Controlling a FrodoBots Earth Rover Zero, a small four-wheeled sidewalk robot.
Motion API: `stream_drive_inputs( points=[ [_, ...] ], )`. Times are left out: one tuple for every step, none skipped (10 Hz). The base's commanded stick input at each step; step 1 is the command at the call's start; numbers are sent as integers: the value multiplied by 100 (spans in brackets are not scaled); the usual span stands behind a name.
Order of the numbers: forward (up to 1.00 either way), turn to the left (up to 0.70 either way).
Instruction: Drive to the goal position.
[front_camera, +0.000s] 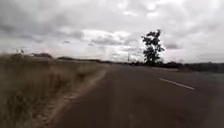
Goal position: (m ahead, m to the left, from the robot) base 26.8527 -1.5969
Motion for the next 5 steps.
stream_drive_inputs(
  points=[
    [50,0],
    [50,0],
    [50,0],
    [50,0],
    [50,0]
  ],
)
